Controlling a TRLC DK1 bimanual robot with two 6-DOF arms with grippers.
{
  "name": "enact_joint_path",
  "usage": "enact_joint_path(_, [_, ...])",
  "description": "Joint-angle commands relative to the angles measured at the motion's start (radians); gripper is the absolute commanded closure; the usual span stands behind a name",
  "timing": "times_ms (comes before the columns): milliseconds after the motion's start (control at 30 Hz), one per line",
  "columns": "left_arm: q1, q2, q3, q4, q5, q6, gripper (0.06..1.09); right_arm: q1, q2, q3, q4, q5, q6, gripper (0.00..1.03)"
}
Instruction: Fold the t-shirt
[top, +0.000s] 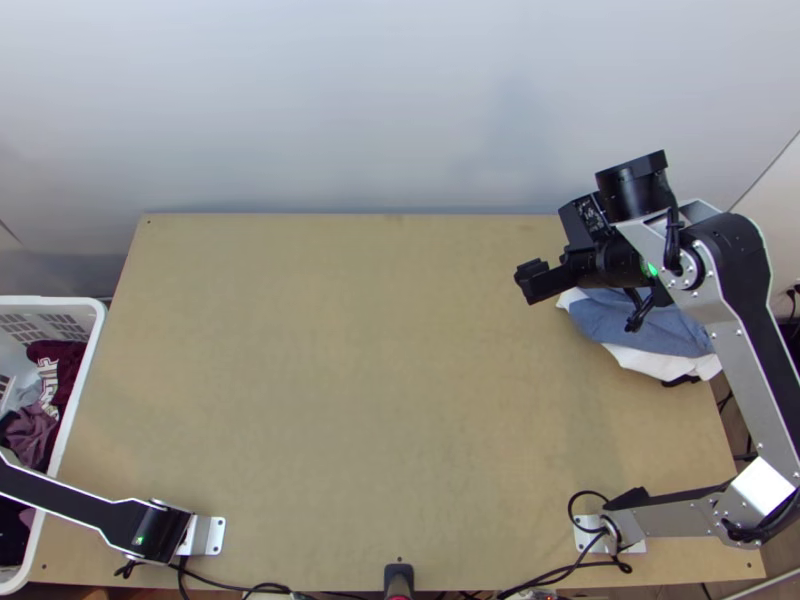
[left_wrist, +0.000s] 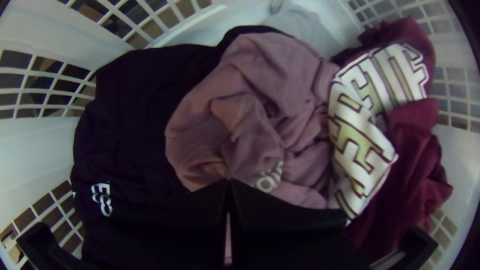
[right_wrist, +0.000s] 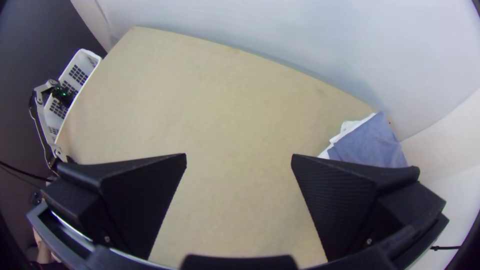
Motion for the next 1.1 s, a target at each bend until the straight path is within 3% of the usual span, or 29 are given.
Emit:
enact_joint_path(0, [0.009,-0.132,0.012,-0.129,0.18,-0.081,1.04,0.003,-0.001,0.012,-0.001,0.008,-0.004,0.05])
enact_joint_path(300, [-0.048,-0.485,0.012,-0.319,0.44,-0.146,1.04,-0.009,-0.001,0.022,-0.003,0.013,-0.01,0.05])
enact_joint_path(533, [-0.212,-0.847,-0.023,-0.442,0.617,-0.141,1.04,-0.088,-0.026,0.006,-0.015,0.011,-0.005,0.05])
enact_joint_path(833, [-0.634,-1.164,-0.093,-0.444,0.618,-0.172,1.04,-0.209,-0.138,-0.146,-0.015,0.01,-0.001,0.05])
enact_joint_path(1067, [-1.177,-1.25,-0.209,-0.433,0.583,-0.314,1.04,-0.304,-0.274,-0.325,-0.015,0.008,-0.004,0.05])
